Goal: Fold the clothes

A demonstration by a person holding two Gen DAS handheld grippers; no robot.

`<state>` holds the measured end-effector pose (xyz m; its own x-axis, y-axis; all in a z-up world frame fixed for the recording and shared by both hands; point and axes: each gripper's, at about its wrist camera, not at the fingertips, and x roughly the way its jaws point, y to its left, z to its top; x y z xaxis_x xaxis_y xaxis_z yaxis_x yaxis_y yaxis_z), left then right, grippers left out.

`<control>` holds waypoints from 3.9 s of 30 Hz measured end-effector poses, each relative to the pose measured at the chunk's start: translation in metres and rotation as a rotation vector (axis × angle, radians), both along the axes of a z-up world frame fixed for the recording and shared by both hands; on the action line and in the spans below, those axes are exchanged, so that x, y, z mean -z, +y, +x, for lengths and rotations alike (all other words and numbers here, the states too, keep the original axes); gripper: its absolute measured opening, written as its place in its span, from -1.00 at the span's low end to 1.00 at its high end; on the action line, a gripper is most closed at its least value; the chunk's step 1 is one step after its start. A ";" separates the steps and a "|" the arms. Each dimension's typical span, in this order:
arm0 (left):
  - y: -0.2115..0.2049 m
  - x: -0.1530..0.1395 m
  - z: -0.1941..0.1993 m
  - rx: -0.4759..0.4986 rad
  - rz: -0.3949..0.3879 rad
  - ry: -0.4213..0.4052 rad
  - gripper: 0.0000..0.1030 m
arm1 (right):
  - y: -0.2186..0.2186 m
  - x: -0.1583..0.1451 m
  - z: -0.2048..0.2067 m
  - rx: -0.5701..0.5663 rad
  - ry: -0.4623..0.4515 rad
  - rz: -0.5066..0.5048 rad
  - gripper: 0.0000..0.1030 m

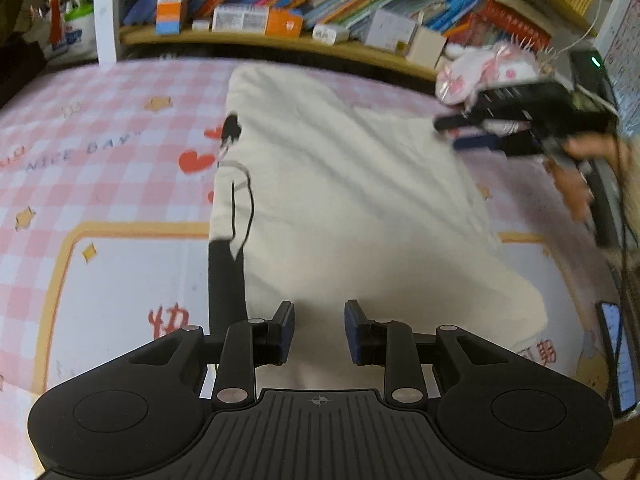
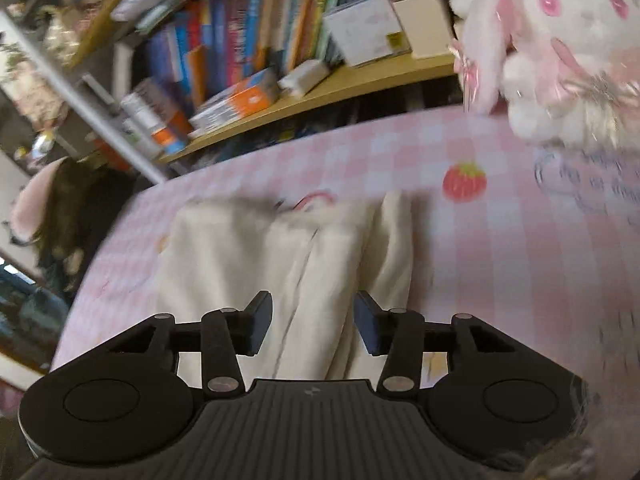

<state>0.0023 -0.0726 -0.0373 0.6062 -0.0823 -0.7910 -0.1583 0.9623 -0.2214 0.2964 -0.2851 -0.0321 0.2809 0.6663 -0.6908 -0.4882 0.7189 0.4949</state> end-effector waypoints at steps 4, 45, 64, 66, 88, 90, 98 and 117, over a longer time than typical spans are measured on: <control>-0.002 0.003 0.000 -0.007 -0.002 -0.002 -0.47 | 0.013 0.020 0.027 0.025 0.031 -0.036 -0.21; 0.115 -0.017 0.093 0.035 -0.117 -0.115 -0.15 | -0.046 -0.007 -0.194 0.105 -0.099 -0.267 -0.29; 0.185 0.039 0.175 -0.141 -0.563 -0.112 -0.23 | -0.036 -0.001 -0.207 0.280 -0.076 -0.329 -0.12; 0.187 0.043 0.179 -0.146 -0.585 -0.115 -0.24 | -0.035 -0.001 -0.208 0.293 -0.074 -0.333 -0.11; 0.170 0.029 0.177 -0.024 -0.402 -0.116 -0.08 | -0.033 -0.002 -0.209 0.315 -0.068 -0.346 -0.08; 0.169 0.031 0.163 -0.007 -0.425 -0.105 -0.08 | -0.033 -0.002 -0.210 0.316 -0.069 -0.347 -0.07; 0.146 0.034 0.120 0.021 -0.443 -0.087 -0.32 | -0.032 -0.002 -0.210 0.324 -0.068 -0.349 -0.07; 0.161 0.023 0.078 0.018 -0.411 -0.114 0.01 | -0.023 -0.002 -0.230 0.407 -0.064 -0.363 0.17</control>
